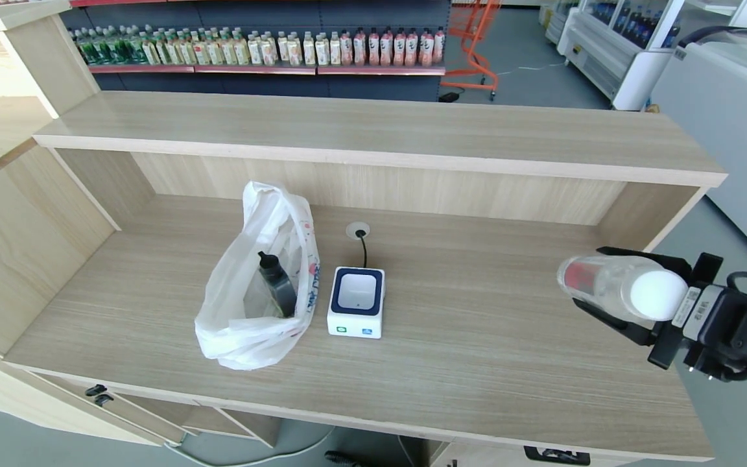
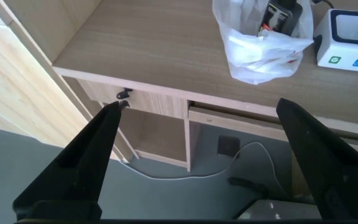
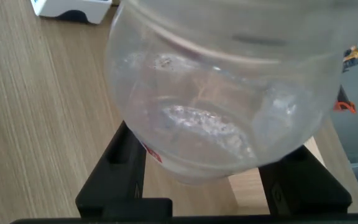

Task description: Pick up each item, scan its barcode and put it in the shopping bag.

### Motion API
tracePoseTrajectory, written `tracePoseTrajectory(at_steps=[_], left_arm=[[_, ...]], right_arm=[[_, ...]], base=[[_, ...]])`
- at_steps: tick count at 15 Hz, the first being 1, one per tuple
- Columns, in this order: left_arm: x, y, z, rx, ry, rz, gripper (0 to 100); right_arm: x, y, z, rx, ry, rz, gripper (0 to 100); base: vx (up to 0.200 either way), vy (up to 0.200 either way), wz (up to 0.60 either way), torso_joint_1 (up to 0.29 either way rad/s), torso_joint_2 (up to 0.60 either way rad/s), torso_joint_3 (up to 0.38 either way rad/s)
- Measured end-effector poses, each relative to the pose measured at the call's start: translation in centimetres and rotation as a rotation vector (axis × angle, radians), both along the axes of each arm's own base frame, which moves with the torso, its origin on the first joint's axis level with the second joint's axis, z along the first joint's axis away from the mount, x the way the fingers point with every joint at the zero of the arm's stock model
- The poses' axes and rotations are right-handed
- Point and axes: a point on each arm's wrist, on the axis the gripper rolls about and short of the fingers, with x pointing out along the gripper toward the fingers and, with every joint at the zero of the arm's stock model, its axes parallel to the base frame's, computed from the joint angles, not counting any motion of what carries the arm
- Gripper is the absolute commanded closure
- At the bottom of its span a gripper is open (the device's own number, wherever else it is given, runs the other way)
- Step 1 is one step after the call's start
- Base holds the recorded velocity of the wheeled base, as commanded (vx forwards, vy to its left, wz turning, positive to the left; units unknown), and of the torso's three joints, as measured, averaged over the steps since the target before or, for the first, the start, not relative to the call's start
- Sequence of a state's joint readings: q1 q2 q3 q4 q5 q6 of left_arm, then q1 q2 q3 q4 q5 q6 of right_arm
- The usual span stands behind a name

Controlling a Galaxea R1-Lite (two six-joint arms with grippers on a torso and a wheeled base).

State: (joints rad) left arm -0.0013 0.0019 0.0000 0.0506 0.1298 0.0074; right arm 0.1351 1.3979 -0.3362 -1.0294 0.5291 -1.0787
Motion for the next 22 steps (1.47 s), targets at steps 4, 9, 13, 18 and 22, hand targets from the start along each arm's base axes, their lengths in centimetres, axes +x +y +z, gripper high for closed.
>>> tracePoseTrajectory(at_steps=[4,9,13,18,22], left_arm=[[0.0,0.0,0.0,0.0,0.0,0.001,0],[0.0,0.0,0.0,0.003,0.0,0.001,0],[0.0,0.0,0.0,0.004,0.001,0.0,0],[0.0,0.0,0.0,0.008,0.001,0.001,0],[0.0,0.0,0.0,0.002,0.0,0.0,0]], right_arm=[[0.5,0.8,-0.3,-0.002,0.017,0.035,100],[1.3,1.1,-0.9,-0.007,0.044,0.041,100],[1.9,1.2,-1.2,-0.007,0.034,0.043,100],[3.5,1.6,-1.8,0.007,0.001,0.067,100],[4.7,2.2,-2.7,0.065,0.032,0.109,100]], base=[[0.0,0.2,0.0,0.004,0.01,0.002],[0.0,0.2,0.0,0.002,0.0,0.0],[0.0,0.05,0.0,0.001,0.0,0.002],[0.12,0.12,0.0,-0.004,0.0,0.0],[0.0,0.0,0.0,0.0,0.0,0.0]])
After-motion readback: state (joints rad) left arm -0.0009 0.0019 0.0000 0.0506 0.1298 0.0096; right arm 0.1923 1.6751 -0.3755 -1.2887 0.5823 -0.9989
